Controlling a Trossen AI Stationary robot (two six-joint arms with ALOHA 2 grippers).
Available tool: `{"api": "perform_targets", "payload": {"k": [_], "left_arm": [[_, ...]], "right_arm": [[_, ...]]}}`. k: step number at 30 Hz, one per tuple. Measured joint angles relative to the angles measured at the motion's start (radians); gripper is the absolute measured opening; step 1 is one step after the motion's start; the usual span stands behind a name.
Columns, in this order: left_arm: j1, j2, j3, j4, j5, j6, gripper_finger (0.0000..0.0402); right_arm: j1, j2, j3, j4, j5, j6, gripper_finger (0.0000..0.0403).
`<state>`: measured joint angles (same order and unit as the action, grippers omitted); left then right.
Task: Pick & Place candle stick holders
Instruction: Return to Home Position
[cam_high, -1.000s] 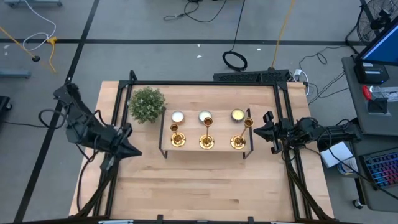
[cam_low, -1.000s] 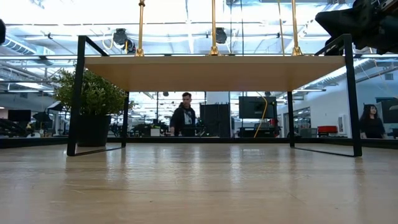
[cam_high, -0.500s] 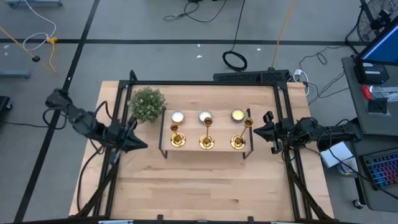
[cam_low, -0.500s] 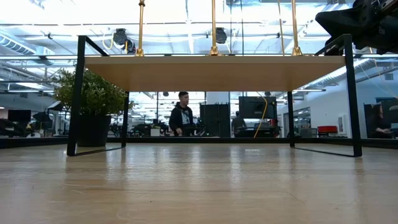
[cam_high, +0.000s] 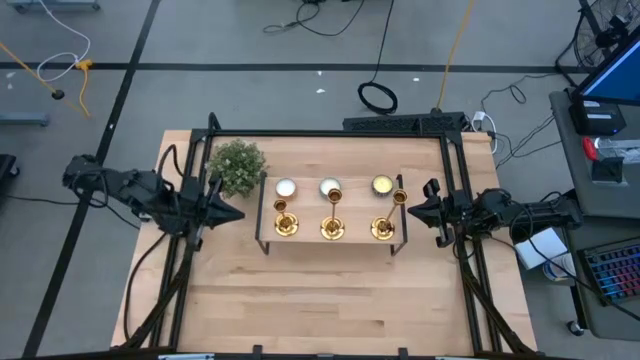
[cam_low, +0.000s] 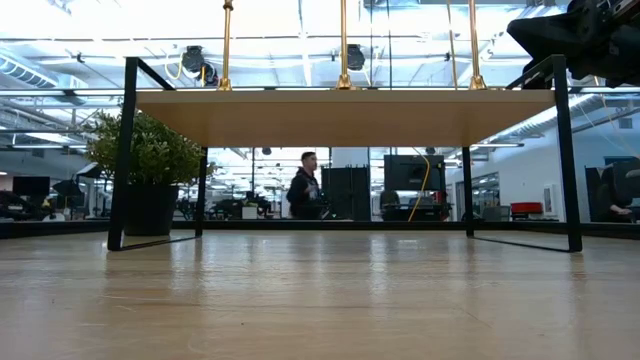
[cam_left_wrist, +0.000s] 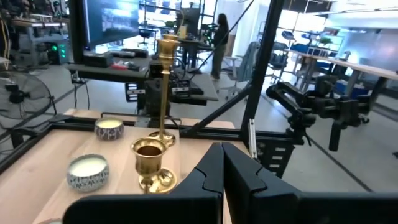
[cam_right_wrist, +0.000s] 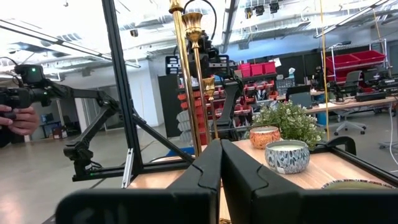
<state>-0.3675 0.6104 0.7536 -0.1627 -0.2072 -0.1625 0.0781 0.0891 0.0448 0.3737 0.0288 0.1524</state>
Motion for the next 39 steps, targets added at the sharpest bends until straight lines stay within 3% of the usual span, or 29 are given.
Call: {"api": "perform_targets", "payload": {"k": [6, 19, 29, 39], "left_arm": [[0.002, -0.045, -0.041, 0.032, -0.012, 0.000, 0.0000], [0.002, -0.177, -0.352, 0.359, -0.060, -0.047, 0.0000], [0.018, -0.182, -0.399, 0.382, -0.083, -0.055, 0.0000], [0.135, -0.182, -0.399, 0.377, 0.031, -0.055, 0.0000]], "right_arm": [[0.000, 0.000, 0.000, 0.000, 0.000, 0.000, 0.0004], [0.000, 0.000, 0.000, -0.001, 0.000, 0.000, 0.0004], [0.000, 0.000, 0.000, 0.000, 0.000, 0.000, 0.0004], [0.000, 0.000, 0.000, 0.000, 0.000, 0.000, 0.0004]]}}
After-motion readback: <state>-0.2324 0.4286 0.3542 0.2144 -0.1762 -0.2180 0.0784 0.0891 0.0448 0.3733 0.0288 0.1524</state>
